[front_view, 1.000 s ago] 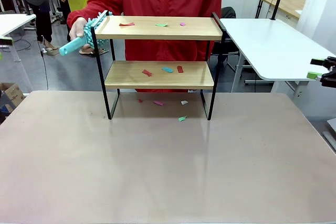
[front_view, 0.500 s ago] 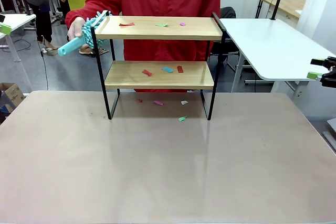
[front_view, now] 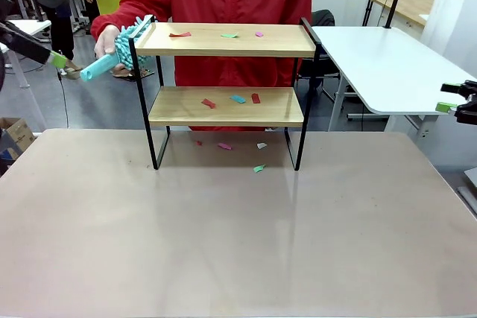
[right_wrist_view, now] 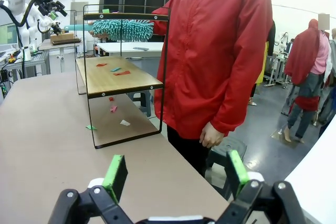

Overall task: Clean the shelf.
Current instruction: Pick up the Duster handed by the human.

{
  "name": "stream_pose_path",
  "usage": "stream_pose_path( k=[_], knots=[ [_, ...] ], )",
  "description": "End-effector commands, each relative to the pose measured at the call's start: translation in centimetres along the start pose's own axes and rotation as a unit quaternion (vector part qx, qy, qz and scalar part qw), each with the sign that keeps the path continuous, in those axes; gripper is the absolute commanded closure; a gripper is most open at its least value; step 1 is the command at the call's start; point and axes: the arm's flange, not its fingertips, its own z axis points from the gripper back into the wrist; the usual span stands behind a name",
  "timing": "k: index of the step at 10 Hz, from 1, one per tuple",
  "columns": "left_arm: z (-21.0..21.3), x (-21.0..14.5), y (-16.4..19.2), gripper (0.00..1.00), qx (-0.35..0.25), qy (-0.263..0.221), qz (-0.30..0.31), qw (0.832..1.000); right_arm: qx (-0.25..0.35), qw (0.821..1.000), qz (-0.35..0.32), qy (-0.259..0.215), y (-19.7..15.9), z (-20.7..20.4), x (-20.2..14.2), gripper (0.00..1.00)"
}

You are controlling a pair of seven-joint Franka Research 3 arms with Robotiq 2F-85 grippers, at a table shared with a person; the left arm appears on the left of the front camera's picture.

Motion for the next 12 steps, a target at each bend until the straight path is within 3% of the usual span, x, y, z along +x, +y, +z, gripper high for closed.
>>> stream_pose_path(
  k=[1,2,5,7,10,12],
  knots=[
    [0.0,0.9,1.0,0.00,0.021,-0.026,0.037,0.999,0.000,1.000,-0.007,0.007,0.0,-0.2,0.4,0.00],
    [0.0,0.0,0.0,0.00,0.000,0.000,0.000,1.000,0.000,1.000,-0.007,0.007,0.0,-0.2,0.4,0.00],
    [-0.1,0.7,-0.3,0.00,0.001,-0.004,0.009,1.000,0.000,1.000,-0.007,0.007,0.0,-0.2,0.4,0.00],
    [2.2,2.8,-2.5,0.00,0.005,0.038,0.025,0.999,0.000,1.000,-0.007,0.007,0.0,-0.2,0.4,0.00],
    [-0.6,5.2,-4.3,0.00,0.046,0.121,0.061,0.990,0.000,1.000,-0.007,0.007,0.0,-0.2,0.4,0.00],
    [-3.0,5.3,-5.4,0.00,0.086,0.134,0.086,0.984,0.000,1.000,-0.007,0.007,0.0,-0.2,0.4,0.00]
  ],
)
